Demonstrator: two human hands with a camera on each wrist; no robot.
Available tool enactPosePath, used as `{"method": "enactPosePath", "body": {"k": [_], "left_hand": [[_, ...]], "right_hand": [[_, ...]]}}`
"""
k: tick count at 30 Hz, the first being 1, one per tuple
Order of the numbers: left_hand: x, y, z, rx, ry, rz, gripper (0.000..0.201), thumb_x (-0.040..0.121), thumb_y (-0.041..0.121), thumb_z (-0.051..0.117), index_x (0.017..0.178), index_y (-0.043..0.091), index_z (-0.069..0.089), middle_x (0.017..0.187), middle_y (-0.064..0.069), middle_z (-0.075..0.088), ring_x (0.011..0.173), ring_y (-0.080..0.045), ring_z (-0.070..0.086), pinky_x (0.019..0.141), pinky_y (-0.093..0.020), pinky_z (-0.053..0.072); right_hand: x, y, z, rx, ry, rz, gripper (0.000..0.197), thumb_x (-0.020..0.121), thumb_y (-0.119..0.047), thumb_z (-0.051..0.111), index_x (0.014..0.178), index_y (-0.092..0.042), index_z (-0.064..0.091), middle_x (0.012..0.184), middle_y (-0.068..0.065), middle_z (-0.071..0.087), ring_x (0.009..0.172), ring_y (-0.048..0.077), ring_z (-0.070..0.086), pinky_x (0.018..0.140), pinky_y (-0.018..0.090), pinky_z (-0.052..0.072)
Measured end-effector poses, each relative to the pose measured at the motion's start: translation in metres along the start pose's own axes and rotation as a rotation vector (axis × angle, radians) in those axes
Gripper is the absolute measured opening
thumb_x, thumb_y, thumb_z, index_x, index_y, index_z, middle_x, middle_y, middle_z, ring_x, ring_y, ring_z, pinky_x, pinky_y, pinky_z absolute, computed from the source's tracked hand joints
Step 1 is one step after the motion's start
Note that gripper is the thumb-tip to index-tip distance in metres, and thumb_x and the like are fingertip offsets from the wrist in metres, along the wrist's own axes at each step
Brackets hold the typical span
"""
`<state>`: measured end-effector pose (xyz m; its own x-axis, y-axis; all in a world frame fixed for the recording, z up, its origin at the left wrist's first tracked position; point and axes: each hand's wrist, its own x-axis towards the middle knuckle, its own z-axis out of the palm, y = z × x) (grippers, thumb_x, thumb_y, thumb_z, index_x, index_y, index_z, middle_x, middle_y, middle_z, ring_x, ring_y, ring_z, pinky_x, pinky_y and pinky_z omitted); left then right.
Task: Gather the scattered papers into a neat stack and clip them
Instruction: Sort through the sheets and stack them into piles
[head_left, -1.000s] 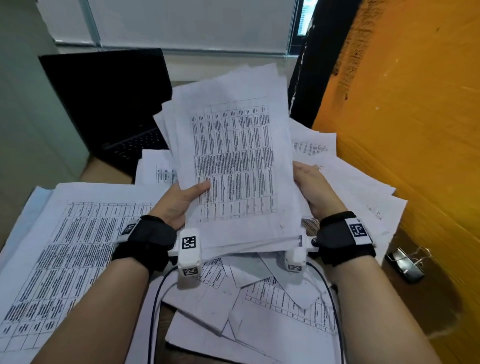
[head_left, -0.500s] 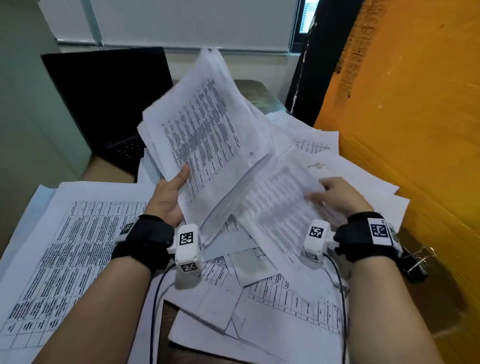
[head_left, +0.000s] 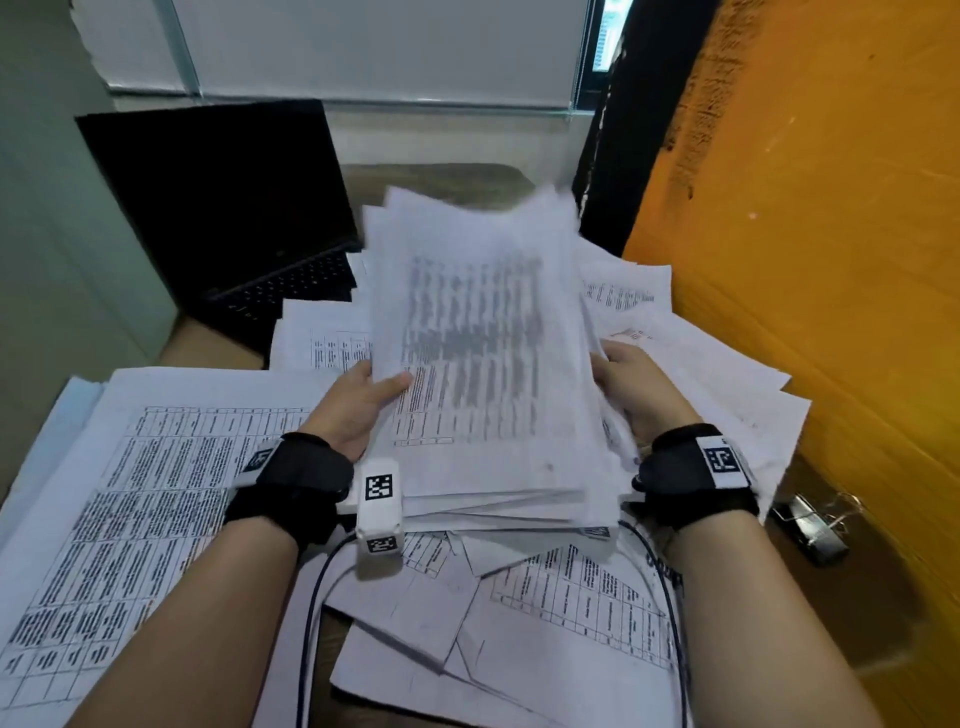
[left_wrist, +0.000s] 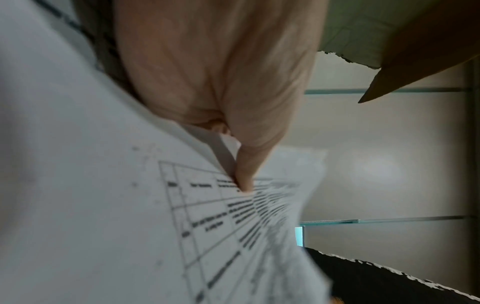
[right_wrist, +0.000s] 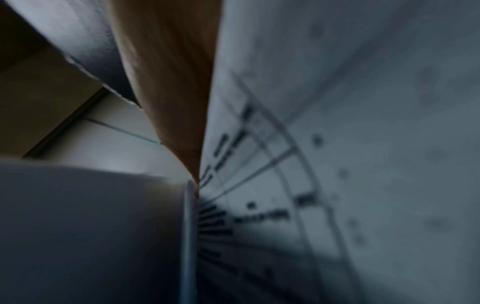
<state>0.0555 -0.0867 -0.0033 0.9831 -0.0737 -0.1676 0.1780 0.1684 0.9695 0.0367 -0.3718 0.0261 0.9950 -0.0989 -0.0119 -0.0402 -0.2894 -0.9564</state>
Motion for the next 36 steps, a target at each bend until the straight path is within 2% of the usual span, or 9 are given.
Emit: {"method": "enactPosePath", "body": {"k": [4,9,14,16,19,23,28,32,36], "left_hand": [[0.008,-0.003,-0.004,0.095,0.090,-0.036,0.029,0.100,0.006,0.043,0.127,-0.002,0.047,0.100,-0.014,0.064,0.083,-0.023,0.062,0.071,-0.033,0.058],[0.008,-0.004,0.003,0.189,0.165,-0.012,0.036,0.099,0.000,0.037,0.133,0.011,0.041,0.127,-0.004,0.050,0.116,-0.016,0.048,0.106,-0.025,0.033],[0.002,-0.002,0.014,0.225,0.132,-0.039,0.046,0.101,0.016,0.040,0.145,0.009,0.027,0.140,-0.003,0.042,0.125,-0.017,0.041,0.110,-0.034,0.028],[0.000,-0.001,0.014,0.207,0.162,-0.027,0.046,0.100,0.010,0.038,0.145,0.005,0.028,0.129,-0.008,0.048,0.110,-0.017,0.048,0.099,-0.029,0.037],[-0.007,0.014,0.017,0.236,0.223,0.071,0.043,0.094,0.004,0.035,0.136,0.004,0.044,0.078,-0.006,0.057,0.061,-0.019,0.051,0.051,-0.016,0.045],[-0.030,0.055,0.039,0.187,0.296,0.394,0.040,0.090,0.002,0.031,0.124,0.012,0.050,0.109,0.000,0.059,0.086,-0.015,0.056,0.074,-0.024,0.046],[-0.072,0.108,0.063,0.279,0.317,0.822,0.026,0.103,0.013,0.031,0.124,0.002,0.042,0.109,0.004,0.049,0.092,0.010,0.047,0.078,0.000,0.037],[-0.085,0.111,0.061,0.230,0.323,0.780,0.035,0.104,0.029,0.033,0.124,0.002,0.042,0.094,0.014,0.050,0.084,0.006,0.049,0.080,-0.011,0.041],[-0.093,0.102,0.071,0.202,0.311,0.695,0.046,0.102,0.039,0.031,0.132,0.006,0.039,0.116,0.001,0.054,0.101,-0.002,0.049,0.092,-0.019,0.035]], "right_hand": [[0.001,-0.002,0.004,0.218,-0.024,0.144,0.039,0.099,-0.031,0.053,0.123,-0.002,0.062,0.110,0.013,0.072,0.102,0.031,0.069,0.093,0.046,0.053],[-0.006,-0.008,0.017,0.319,-0.173,0.205,0.048,0.099,-0.052,0.039,0.138,-0.024,0.048,0.125,-0.017,0.055,0.109,0.000,0.055,0.077,0.010,0.045],[-0.006,-0.007,0.032,0.106,-0.265,0.135,0.038,0.090,-0.007,0.064,0.128,-0.002,0.057,0.113,0.010,0.069,0.089,0.019,0.068,0.076,0.028,0.058],[-0.006,-0.009,0.027,0.144,-0.244,0.050,0.038,0.089,0.001,0.062,0.126,-0.008,0.058,0.113,0.011,0.070,0.099,0.026,0.068,0.087,0.037,0.056],[-0.014,-0.024,0.016,0.139,-0.231,-0.092,0.046,0.090,-0.004,0.064,0.130,-0.022,0.053,0.124,0.001,0.067,0.115,0.020,0.064,0.103,0.043,0.047],[-0.036,-0.064,0.012,-0.016,-0.114,-0.354,0.055,0.093,-0.011,0.061,0.143,-0.019,0.039,0.137,-0.004,0.056,0.125,0.010,0.054,0.110,0.041,0.040],[-0.061,-0.105,0.005,0.032,-0.020,-0.538,0.055,0.098,-0.018,0.055,0.146,-0.023,0.028,0.135,-0.011,0.051,0.122,0.000,0.050,0.106,0.025,0.041],[-0.075,-0.108,-0.004,0.141,-0.016,-0.513,0.060,0.088,-0.030,0.070,0.137,-0.033,0.036,0.125,-0.028,0.050,0.111,-0.018,0.050,0.094,0.005,0.039],[-0.081,-0.102,0.003,0.348,-0.040,-0.425,0.044,0.083,-0.018,0.075,0.118,-0.034,0.054,0.112,-0.019,0.065,0.105,-0.006,0.062,0.100,0.025,0.045]]}}
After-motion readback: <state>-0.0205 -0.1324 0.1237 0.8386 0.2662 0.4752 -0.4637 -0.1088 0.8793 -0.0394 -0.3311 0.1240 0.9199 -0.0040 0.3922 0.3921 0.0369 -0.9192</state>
